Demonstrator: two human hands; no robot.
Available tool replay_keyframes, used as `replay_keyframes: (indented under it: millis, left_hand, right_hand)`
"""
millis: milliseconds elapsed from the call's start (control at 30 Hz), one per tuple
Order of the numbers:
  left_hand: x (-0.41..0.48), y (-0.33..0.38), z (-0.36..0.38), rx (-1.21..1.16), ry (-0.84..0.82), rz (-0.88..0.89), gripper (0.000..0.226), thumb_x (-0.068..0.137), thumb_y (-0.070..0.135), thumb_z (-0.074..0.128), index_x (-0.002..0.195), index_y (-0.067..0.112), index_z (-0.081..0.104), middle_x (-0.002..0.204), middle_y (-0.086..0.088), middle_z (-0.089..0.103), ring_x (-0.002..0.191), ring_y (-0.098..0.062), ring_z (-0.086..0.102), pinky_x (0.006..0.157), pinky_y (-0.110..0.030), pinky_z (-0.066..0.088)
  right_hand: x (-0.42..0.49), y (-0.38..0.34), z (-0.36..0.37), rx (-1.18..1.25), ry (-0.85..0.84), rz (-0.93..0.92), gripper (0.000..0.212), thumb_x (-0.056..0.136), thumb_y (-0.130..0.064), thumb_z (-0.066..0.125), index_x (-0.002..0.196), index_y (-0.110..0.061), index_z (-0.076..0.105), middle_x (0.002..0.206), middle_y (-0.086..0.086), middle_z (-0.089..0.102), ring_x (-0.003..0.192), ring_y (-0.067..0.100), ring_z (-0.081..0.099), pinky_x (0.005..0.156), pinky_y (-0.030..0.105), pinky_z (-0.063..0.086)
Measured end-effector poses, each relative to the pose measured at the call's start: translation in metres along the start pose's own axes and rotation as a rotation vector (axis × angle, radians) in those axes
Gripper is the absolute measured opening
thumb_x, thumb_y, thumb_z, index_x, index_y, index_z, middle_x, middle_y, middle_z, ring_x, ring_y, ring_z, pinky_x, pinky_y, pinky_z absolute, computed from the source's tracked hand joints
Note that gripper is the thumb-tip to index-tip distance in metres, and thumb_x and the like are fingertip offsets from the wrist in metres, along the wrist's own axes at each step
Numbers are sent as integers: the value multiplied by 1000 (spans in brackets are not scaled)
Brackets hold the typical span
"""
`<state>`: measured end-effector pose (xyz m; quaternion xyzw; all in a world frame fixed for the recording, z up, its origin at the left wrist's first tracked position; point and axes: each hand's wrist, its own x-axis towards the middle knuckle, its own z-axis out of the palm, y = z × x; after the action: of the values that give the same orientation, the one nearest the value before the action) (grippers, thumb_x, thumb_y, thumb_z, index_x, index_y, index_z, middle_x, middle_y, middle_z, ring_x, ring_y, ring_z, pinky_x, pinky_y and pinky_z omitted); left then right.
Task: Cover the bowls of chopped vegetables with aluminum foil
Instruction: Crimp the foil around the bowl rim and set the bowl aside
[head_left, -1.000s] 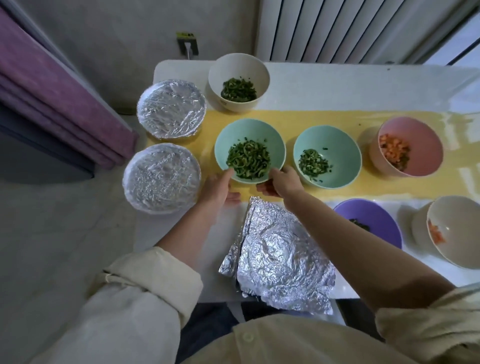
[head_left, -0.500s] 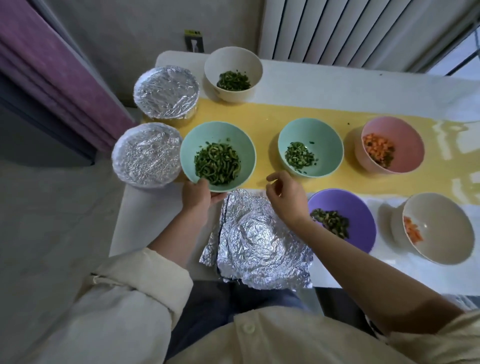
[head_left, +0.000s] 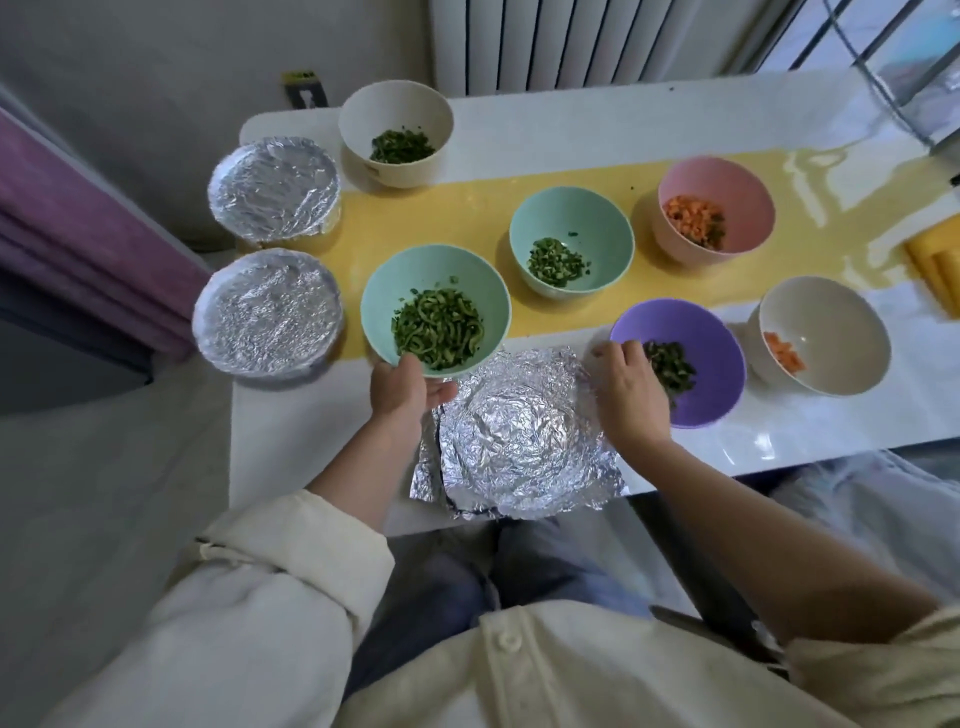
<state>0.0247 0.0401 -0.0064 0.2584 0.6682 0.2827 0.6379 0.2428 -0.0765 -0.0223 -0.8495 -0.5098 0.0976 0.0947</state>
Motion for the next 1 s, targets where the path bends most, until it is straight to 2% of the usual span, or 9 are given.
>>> replay_keyframes:
  millis: [133,233,367,500,600,700,800,867,1000]
  left_hand:
    - [1,9,14,-2,-1,12,40,97,1,36,136,-7,43,101,-33,68,63,-30,69,56,-32,62]
    - [6,15,25,-20,22,5,40,97,-1,35,136,-8,43,97,-31,67,61,-29,67,54,-31,62]
    - [14,18,39,-14,79,-32,39,97,-1,34,133,-12,44,82,-27,66,53,-26,68,51,-30,60]
    - [23,24,49,-32,153,-45,41,98,-1,36,137,-10,42,80,-25,66,46,-21,67,48,-29,59]
    - [27,26,54,-58,164,-63,38,100,0,39,136,-8,43,86,-24,66,58,-25,69,51,-29,60]
    - [27,28,59,-65,171,-70,34,101,1,39,134,-7,45,88,-22,67,67,-28,68,55,-30,61]
    - [31,30,63,-95,173,-94,35,102,2,38,135,-6,44,91,-24,67,71,-29,68,58,-33,62]
    - [34,32,69,-98,164,-107,35,102,1,38,135,-6,44,89,-24,66,71,-29,67,58,-33,62]
    - [38,36,82,-45,127,-120,37,101,-1,37,137,-5,40,95,-27,64,72,-30,66,55,-33,61]
  right_hand:
    - [7,31,-5,4,58,26,52,70,18,49,117,-3,56,108,21,50,92,41,52,54,38,30]
    - [26,45,-12,1,83,37,48,68,13,54,113,-3,58,104,21,49,90,42,52,53,42,38]
    - [57,44,-22,-12,231,-136,42,73,-19,67,112,-8,59,107,18,49,93,36,49,73,43,40]
    - [103,13,-30,36,138,-457,50,74,-17,68,122,-10,58,120,12,54,103,31,49,80,40,40]
    - [133,2,-23,-66,-20,-528,50,66,-19,83,112,-11,66,97,9,70,93,30,60,77,38,42]
    - [151,8,-17,-99,-119,-538,23,65,-6,79,86,-9,70,75,10,68,75,31,65,66,35,45]
    - [161,11,-18,-103,-76,-600,16,60,3,75,68,-8,68,63,8,58,62,30,60,49,25,36]
    - [172,12,-22,-121,-28,-594,19,55,4,77,64,-11,69,59,6,55,59,29,58,51,23,27]
    - [202,21,-28,-99,14,-528,25,55,6,76,69,-15,75,61,7,58,63,32,58,54,27,36]
